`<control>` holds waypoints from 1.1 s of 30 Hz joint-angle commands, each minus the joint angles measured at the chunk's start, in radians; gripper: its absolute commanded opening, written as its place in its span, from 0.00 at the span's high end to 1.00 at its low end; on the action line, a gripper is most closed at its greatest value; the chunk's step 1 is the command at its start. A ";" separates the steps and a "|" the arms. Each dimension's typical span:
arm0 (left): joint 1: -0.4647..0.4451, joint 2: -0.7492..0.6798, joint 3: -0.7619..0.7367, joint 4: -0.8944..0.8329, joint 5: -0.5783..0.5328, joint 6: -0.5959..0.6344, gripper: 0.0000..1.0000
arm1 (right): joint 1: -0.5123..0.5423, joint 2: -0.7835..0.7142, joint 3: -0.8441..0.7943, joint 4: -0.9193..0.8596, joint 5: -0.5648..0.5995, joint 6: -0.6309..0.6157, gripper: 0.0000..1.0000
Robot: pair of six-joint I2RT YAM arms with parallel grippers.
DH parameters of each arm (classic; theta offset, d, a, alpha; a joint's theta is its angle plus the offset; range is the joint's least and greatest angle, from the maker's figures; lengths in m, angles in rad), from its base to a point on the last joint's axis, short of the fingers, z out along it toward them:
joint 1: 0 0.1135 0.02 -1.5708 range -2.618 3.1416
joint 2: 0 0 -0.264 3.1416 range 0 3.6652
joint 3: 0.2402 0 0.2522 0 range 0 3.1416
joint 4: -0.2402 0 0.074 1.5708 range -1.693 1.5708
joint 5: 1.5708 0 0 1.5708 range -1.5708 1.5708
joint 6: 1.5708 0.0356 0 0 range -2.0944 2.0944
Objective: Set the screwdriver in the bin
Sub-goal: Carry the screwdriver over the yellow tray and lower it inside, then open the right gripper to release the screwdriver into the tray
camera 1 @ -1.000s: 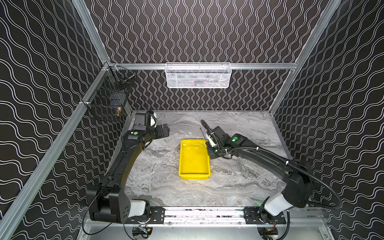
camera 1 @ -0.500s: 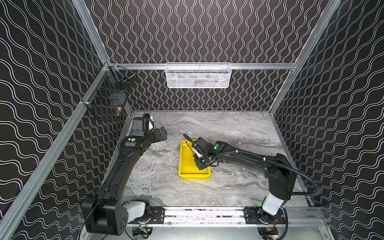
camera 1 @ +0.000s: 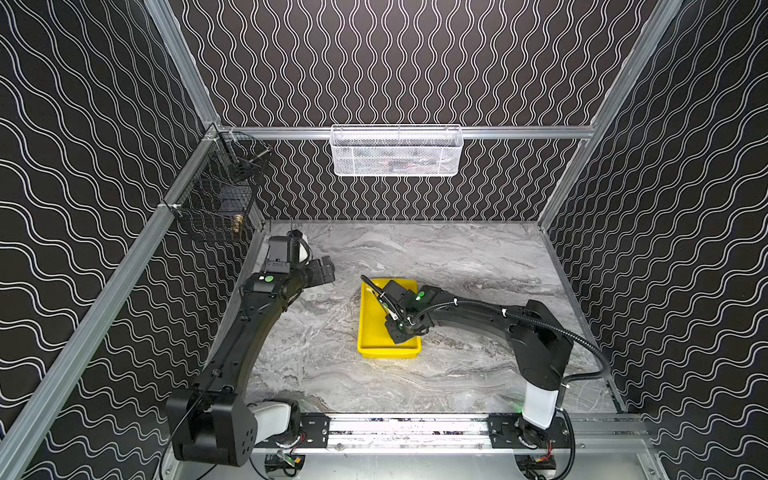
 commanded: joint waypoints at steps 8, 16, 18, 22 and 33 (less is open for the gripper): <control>0.000 0.021 -0.007 0.023 0.018 -0.010 0.01 | -0.003 0.067 0.011 0.007 0.023 0.024 0.79; 0.001 0.035 -0.009 0.022 0.016 -0.014 0.01 | -0.006 0.078 0.009 0.020 0.020 0.035 0.61; 0.001 0.042 -0.009 0.036 0.036 -0.026 0.01 | -0.006 0.069 0.008 0.017 0.031 0.036 0.55; 0.001 0.044 -0.012 0.033 0.036 -0.022 0.01 | -0.012 0.059 0.022 0.014 0.029 0.031 0.46; 0.000 0.027 -0.017 0.026 0.009 -0.025 0.01 | -0.070 -0.068 0.071 0.018 0.033 -0.019 0.44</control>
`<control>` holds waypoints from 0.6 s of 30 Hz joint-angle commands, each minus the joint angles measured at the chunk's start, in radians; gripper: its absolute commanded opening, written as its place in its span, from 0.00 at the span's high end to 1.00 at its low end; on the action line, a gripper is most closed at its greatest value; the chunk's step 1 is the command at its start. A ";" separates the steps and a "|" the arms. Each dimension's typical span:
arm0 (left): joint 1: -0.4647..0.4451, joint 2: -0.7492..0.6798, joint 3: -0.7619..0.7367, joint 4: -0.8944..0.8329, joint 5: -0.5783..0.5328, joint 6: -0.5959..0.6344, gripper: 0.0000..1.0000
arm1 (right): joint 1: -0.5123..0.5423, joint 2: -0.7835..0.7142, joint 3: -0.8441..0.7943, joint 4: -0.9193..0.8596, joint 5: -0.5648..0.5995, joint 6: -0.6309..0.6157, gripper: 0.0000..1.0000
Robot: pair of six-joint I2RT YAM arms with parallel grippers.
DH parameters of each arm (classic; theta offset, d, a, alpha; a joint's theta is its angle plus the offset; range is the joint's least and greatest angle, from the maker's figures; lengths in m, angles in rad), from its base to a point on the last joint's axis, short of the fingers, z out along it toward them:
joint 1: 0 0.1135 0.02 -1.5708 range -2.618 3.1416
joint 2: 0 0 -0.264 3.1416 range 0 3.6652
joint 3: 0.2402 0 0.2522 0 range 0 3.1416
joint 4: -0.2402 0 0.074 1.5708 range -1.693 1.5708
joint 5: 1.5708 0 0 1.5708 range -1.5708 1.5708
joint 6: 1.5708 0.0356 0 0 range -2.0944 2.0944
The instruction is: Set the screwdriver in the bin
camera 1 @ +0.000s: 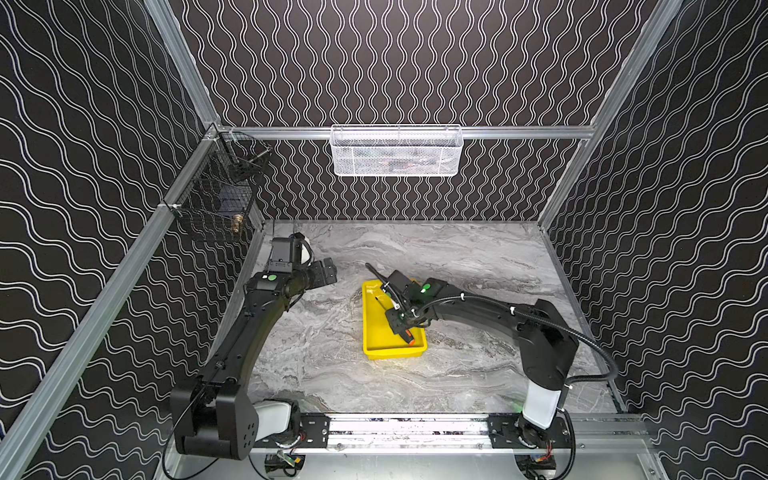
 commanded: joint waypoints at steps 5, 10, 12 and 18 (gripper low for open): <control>0.000 -0.009 -0.007 0.013 0.003 0.002 0.01 | -0.104 -0.114 0.020 0.086 -0.052 -0.059 0.44; 0.000 -0.003 -0.001 0.004 0.008 -0.007 0.01 | -0.202 -0.216 0.020 0.131 -0.033 -0.074 0.43; 0.000 -0.016 -0.016 0.015 0.015 -0.002 0.01 | -0.245 -0.259 -0.003 0.169 -0.049 -0.074 0.43; 0.000 -0.008 -0.009 -0.004 0.007 -0.003 0.01 | -0.325 -0.371 -0.058 0.180 -0.005 -0.112 0.42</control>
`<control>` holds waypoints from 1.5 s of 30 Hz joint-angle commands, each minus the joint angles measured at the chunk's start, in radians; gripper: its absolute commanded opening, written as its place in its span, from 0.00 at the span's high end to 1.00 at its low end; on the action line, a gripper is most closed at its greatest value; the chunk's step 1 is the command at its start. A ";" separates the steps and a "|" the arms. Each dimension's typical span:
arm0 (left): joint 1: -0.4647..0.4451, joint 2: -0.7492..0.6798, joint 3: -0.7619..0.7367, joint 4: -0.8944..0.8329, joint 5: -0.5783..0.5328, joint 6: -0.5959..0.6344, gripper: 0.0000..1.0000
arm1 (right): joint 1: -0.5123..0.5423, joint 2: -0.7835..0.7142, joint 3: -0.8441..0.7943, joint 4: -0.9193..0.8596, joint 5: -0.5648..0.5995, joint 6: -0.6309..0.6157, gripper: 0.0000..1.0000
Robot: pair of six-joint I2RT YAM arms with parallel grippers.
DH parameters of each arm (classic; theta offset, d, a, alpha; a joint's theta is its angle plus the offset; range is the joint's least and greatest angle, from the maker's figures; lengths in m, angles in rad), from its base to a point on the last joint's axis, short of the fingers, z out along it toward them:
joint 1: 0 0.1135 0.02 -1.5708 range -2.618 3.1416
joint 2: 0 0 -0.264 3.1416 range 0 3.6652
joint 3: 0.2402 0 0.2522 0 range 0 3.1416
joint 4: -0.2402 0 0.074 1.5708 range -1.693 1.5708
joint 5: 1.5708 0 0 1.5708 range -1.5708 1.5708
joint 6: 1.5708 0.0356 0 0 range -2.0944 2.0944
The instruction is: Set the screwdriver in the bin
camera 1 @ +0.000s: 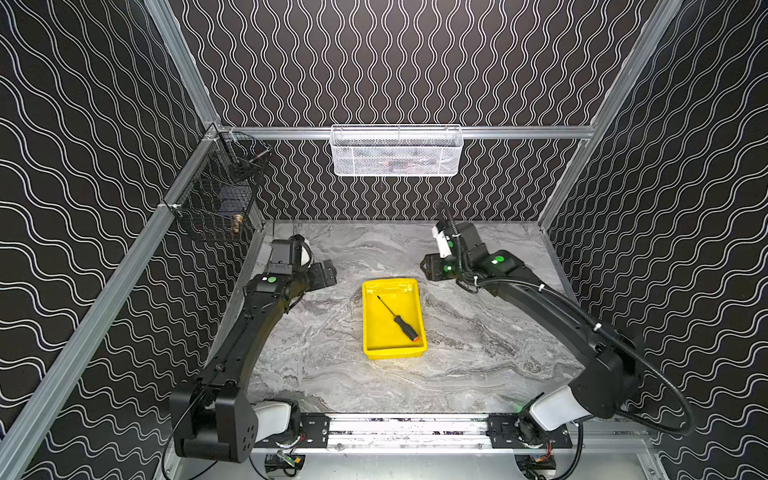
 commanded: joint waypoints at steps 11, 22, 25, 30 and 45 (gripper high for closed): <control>0.000 0.020 -0.008 0.040 0.018 -0.040 0.01 | -0.138 -0.175 -0.144 0.076 0.027 -0.037 0.25; 0.000 0.011 -0.006 0.071 -0.016 -0.078 0.01 | -0.228 -0.234 -0.172 0.084 0.055 -0.080 0.13; 0.001 -0.012 -0.013 0.067 -0.022 -0.069 0.01 | -0.274 -0.242 -0.181 0.095 0.024 -0.067 0.11; 0.000 -0.048 -0.013 0.072 -0.064 -0.052 0.01 | -0.316 -0.277 -0.198 0.104 0.038 -0.059 0.05; 0.001 -0.335 -0.385 0.581 -0.400 -0.220 0.01 | -0.357 -0.436 -0.291 0.135 0.299 -0.013 0.01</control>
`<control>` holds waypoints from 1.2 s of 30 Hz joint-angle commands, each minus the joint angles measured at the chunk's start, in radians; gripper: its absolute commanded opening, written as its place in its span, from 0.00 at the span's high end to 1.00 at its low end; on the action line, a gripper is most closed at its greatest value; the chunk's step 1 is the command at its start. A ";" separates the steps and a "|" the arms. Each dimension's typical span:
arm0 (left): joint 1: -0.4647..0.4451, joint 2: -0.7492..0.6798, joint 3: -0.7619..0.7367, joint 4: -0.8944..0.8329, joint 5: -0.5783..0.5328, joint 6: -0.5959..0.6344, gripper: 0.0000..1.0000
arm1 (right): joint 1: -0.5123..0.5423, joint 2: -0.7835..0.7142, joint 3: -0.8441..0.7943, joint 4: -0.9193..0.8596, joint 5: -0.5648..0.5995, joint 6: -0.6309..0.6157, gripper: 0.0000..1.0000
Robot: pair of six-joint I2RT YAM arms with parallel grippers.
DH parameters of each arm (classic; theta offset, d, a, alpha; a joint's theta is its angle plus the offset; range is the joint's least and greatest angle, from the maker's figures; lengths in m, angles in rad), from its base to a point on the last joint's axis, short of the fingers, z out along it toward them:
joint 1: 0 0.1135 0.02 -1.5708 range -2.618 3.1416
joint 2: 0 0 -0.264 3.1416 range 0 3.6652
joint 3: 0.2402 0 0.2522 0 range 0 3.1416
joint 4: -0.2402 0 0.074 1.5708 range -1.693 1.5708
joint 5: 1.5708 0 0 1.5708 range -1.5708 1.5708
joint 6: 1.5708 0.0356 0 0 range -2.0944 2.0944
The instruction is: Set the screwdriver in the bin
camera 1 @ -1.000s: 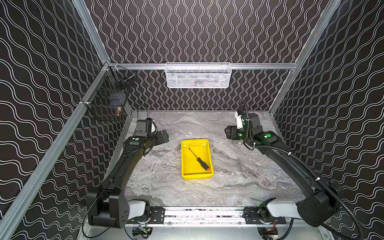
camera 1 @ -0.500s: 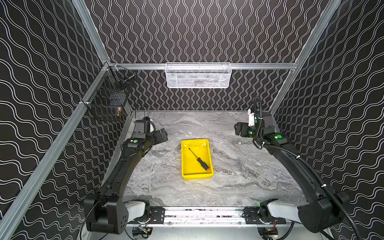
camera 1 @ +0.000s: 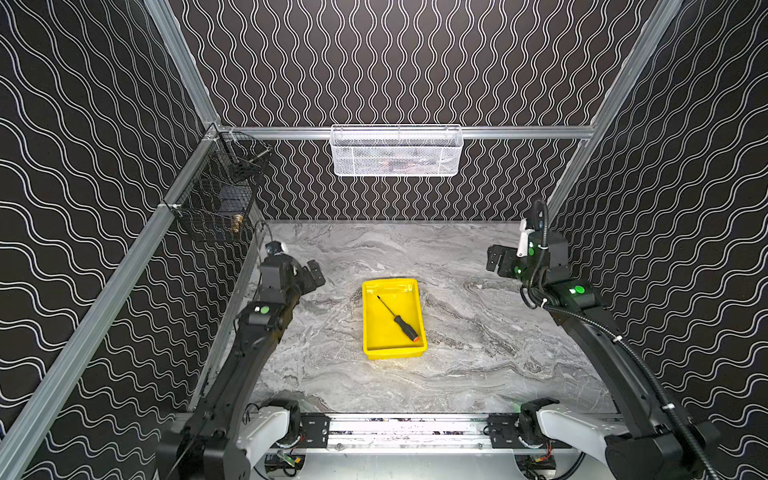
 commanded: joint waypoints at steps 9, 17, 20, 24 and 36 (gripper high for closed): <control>0.000 0.055 -0.187 0.510 -0.200 0.168 0.01 | -0.020 -0.035 -0.135 0.217 0.199 -0.075 0.01; -0.001 0.281 -0.339 0.926 -0.356 0.464 0.01 | -0.028 -0.030 -0.514 0.763 0.221 -0.251 0.01; -0.005 0.336 -0.385 0.966 -0.307 0.475 0.01 | -0.040 0.005 -0.603 0.935 0.162 -0.320 0.01; -0.011 0.403 -0.401 0.989 -0.284 0.487 0.01 | -0.048 0.082 -0.610 0.954 0.115 -0.345 0.01; -0.013 0.533 -0.419 1.131 -0.136 0.554 0.01 | -0.101 0.135 -0.727 1.157 0.100 -0.312 0.01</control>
